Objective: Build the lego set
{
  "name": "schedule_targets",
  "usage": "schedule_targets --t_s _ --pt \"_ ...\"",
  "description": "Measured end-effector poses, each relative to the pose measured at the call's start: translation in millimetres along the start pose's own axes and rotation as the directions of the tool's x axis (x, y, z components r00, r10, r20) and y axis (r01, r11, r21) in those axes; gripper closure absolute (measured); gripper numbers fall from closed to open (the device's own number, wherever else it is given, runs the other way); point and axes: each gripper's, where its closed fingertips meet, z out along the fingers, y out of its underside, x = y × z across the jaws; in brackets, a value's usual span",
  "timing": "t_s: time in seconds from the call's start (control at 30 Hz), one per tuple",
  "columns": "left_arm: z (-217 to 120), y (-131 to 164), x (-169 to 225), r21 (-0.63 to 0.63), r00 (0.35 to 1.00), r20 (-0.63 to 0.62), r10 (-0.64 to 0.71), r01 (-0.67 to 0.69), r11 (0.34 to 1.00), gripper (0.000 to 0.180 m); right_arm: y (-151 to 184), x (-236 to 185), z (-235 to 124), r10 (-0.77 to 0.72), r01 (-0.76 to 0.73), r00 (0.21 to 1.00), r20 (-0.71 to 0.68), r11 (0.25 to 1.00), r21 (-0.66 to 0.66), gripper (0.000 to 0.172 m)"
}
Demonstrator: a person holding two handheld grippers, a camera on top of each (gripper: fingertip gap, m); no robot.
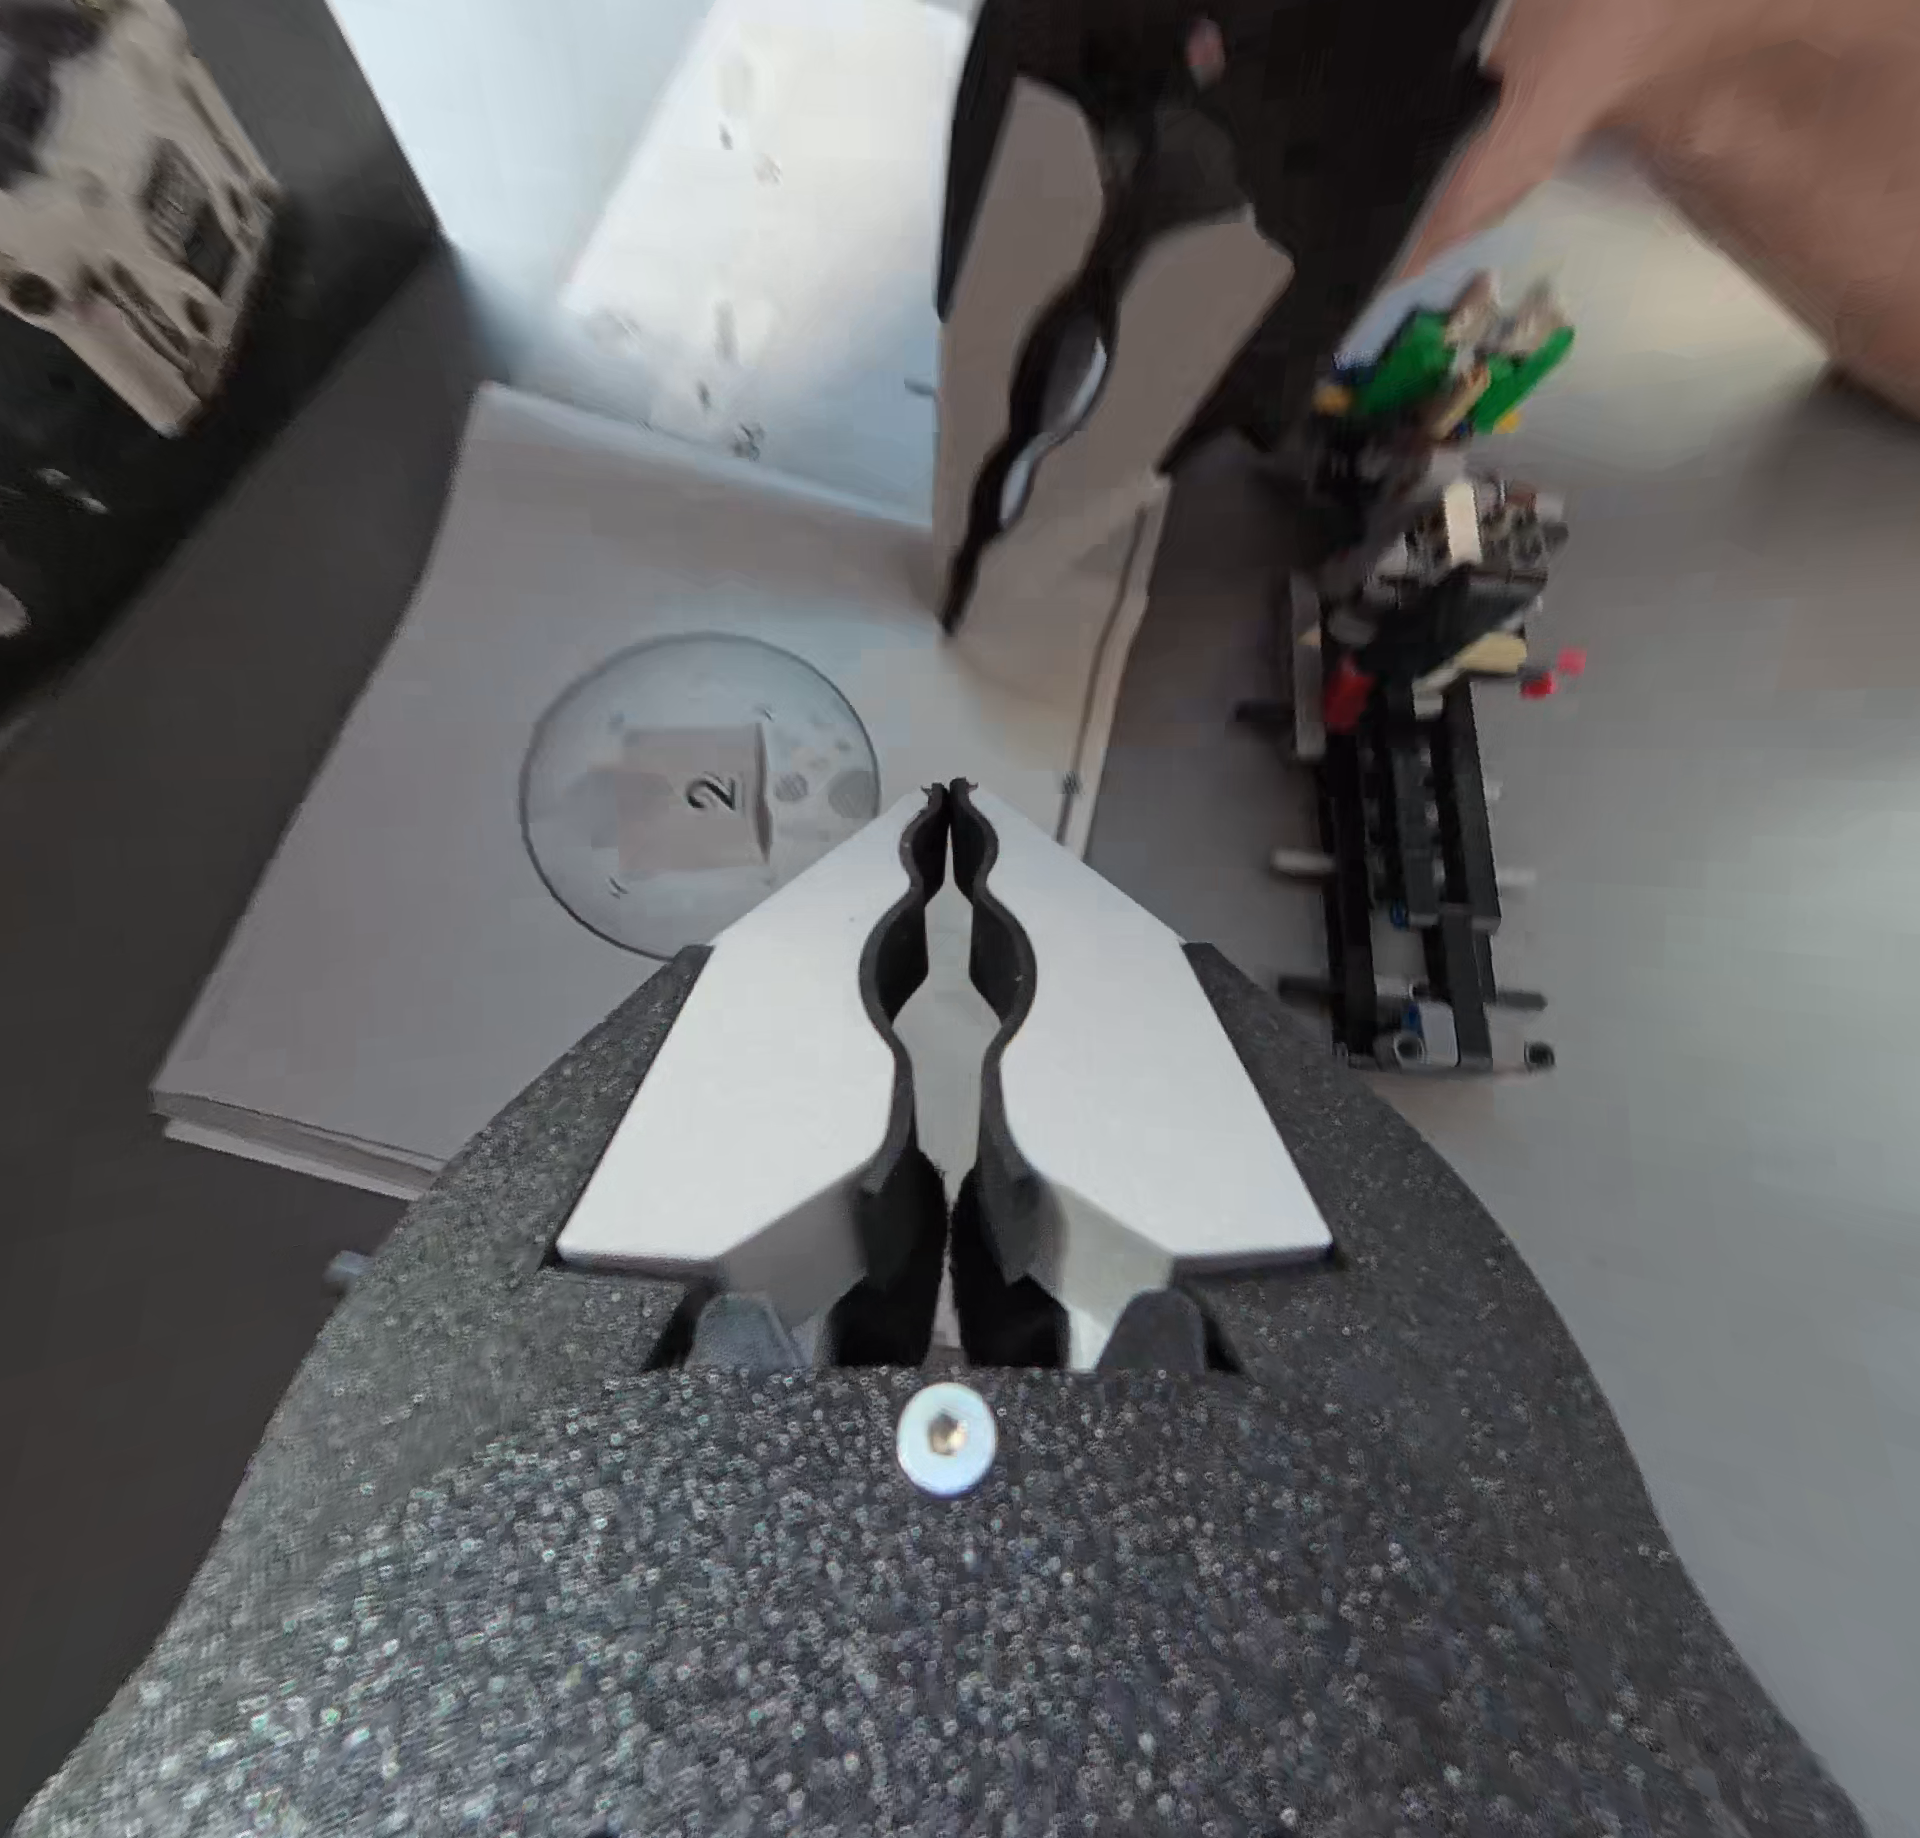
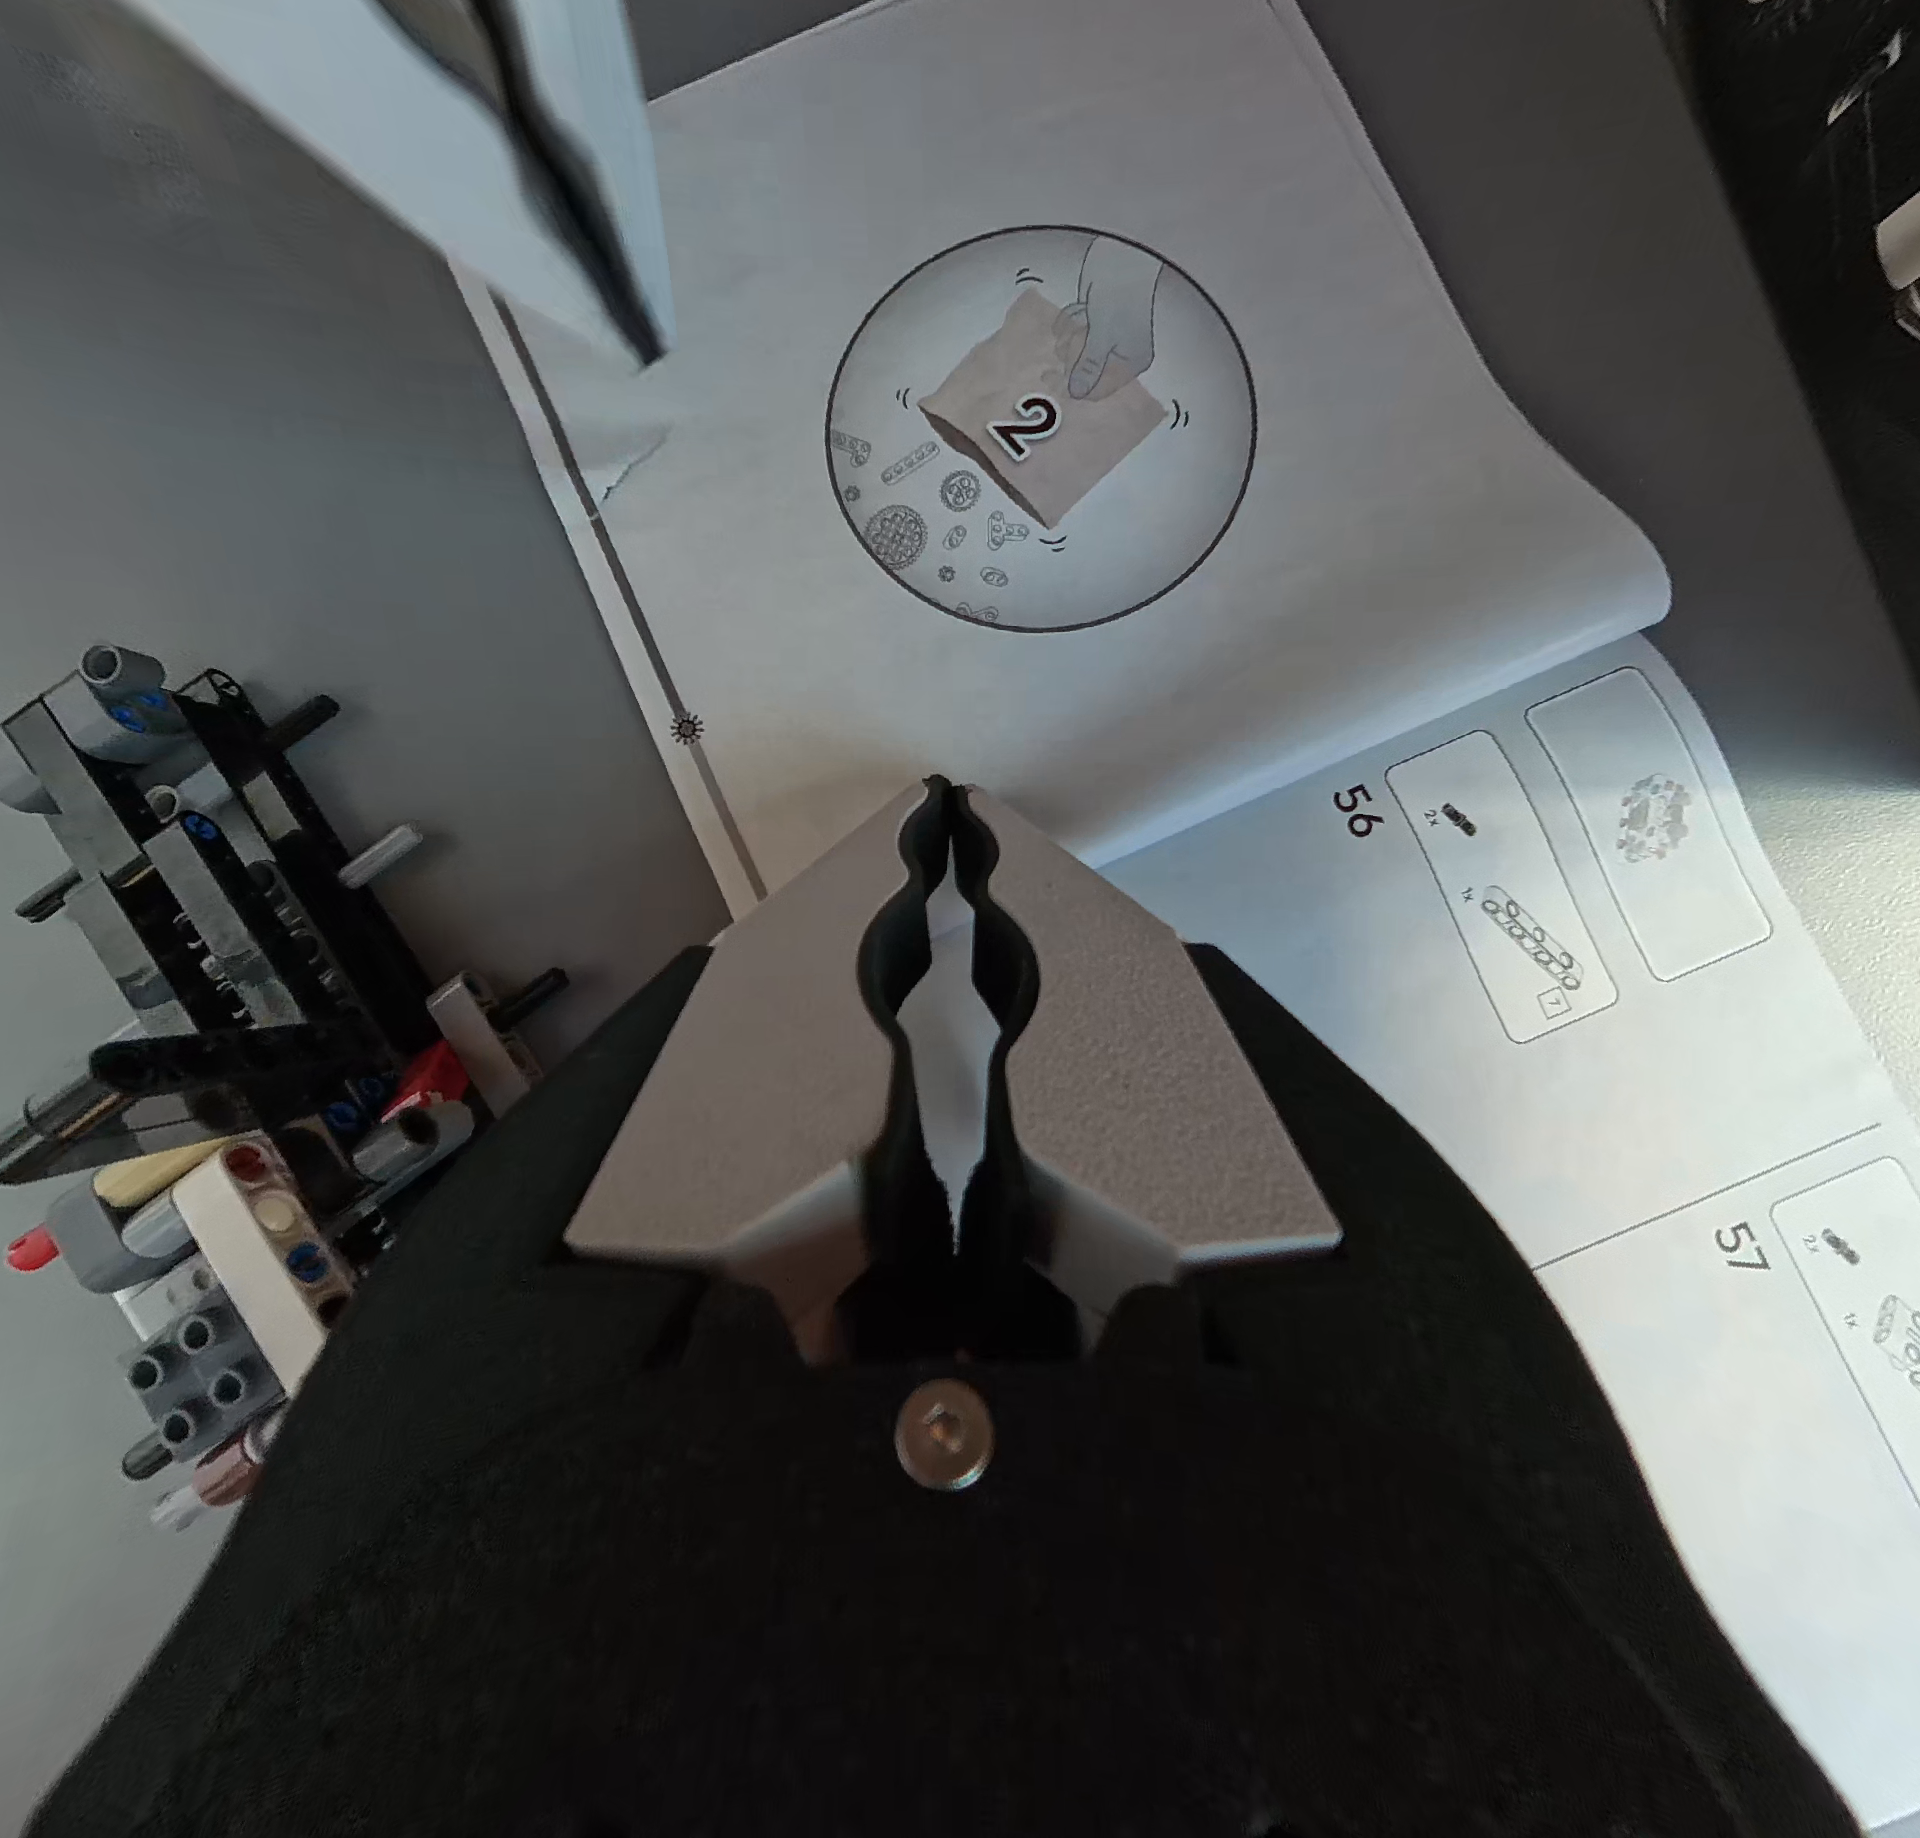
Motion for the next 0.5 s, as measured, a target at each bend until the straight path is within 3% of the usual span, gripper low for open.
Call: schedule_targets --t_s 0.03,0.13,0.2,0.3,0.4,0.5 --pt "-1 -16 -10 0.041 1.000 0.020 -0.015 0.014 0.999 0.180 0 0 0 -0.006 0.006 1.000 -0.008 1.000 0.002 0.172" --pt "18 -39 -44 0.016 0.994 0.107 0.018 -0.020 1.000 0.180 0 0 1 0.001 0.000 1.000 -0.015 1.000 0.017 0.172" --pt "45 -47 -57 -0.049 0.995 0.086 0.051 -0.047 0.998 0.180 0 0 1 0.010 -0.010 1.000 -0.004 1.000 0.026 0.172" --pt "77 -68 -64 -0.049 0.999 0.028 0.045 -0.044 0.998 0.180 0 0 1 0.031 -0.031 0.999 0.009 0.999 0.036 0.172" --pt "97 -61 -78 -0.128 0.999 0.034 -0.028 0.032 0.991 0.180 0 0 1 0.036 -0.036 0.999 0.016 0.998 0.051 0.172" --pt "111 -58 -74 -0.101 0.994 -0.025 -0.105 0.102 0.990 0.180 0 0 1 0.031 -0.031 0.999 0.011 0.998 0.055 0.172"
